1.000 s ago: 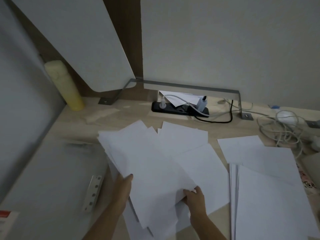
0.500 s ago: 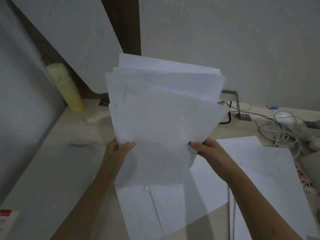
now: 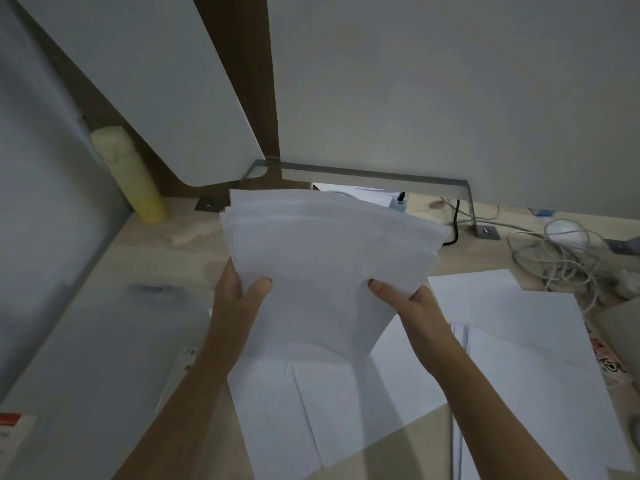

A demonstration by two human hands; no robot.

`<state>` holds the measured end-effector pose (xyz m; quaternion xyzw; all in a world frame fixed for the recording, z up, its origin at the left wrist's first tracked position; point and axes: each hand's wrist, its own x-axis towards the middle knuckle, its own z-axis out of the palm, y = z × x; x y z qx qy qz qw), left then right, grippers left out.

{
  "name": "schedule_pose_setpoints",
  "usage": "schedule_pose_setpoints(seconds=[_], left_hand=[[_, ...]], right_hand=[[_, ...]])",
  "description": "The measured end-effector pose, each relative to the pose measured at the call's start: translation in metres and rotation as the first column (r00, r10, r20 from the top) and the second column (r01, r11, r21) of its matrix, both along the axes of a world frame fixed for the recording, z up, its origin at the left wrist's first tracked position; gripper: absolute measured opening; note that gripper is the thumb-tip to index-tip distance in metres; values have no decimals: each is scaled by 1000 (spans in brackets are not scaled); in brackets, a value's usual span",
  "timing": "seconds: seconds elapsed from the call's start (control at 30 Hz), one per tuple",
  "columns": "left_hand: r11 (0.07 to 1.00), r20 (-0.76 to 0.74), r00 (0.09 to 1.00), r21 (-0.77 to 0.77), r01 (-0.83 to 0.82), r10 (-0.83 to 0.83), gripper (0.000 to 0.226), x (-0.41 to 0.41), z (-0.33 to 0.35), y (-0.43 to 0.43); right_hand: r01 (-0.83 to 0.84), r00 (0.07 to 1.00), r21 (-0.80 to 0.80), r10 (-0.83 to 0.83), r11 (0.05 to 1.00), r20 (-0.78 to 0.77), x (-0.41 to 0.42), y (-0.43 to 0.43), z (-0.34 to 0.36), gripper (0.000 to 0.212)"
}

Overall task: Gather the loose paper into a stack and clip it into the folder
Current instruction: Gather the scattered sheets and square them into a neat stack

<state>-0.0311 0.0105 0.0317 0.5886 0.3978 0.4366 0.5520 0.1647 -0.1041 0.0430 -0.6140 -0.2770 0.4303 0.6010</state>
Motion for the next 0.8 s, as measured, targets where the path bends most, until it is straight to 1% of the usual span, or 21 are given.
schedule_pose_setpoints(seconds=[0.07,0.13,0.2,0.23,0.3,0.33,0.4,0.43,0.47,0.53,0.6,0.63,0.7,0.77,0.8], left_hand=[[999,7,999,-4,-33,33,51,-4,-6,-2],[996,-30,998,-69,-51,49,38,-5,-17,-7],[987,-66,998,-159,-27,17,39,-1,-28,-14],[982,-82,997,-189,-22,6,43,2,-30,-18],[980,-84,996,-194,-53,38,53,6,-30,-21],[980,-79,995,-185,-79,65,52,8,-28,-23],[971,-106,987,-190,-142,123,33,13,-30,-26],[963,-136,982,-218,-158,131,24,16,-32,-29],[955,-157,980,-252,-159,122,21,19,-34,-32],[955,-164,980,-257,-150,110,26,25,-34,-39],[960,-136,979,-217,-177,150,31,32,-23,-45],[963,-113,980,-196,-184,165,30,34,-18,-46],[977,-125,987,-172,-126,105,20,47,-9,-57],[983,-199,980,-182,-12,-25,6,64,-11,-71],[979,-238,966,-198,50,-97,11,77,-16,-81]], right_hand=[[-3,999,31,4,1000,-33,3,-7,-3,20],[-34,999,-19,34,999,-43,1,-12,-13,22],[-62,997,-100,58,993,-41,-5,-15,-28,28],[-54,998,-121,48,991,-47,-7,-15,-31,27],[-33,998,-99,27,995,-62,-7,-13,-33,27],[-33,997,-72,28,997,-71,-6,-12,-32,27],[-35,995,-50,30,998,-100,-2,-13,-32,27],[-39,994,-65,32,997,-109,-2,-15,-34,27],[-45,994,-94,35,995,-101,-2,-15,-35,28],[-42,997,-144,31,989,-73,-1,-16,-37,30],[0,999,-156,-7,988,-43,6,-19,-34,22],[28,999,-157,-30,987,-13,11,-22,-31,17],[97,994,-160,-89,982,55,31,-37,-25,10],[169,981,-167,-149,971,127,54,-60,-23,11],[206,971,-191,-177,960,160,67,-75,-27,13]])
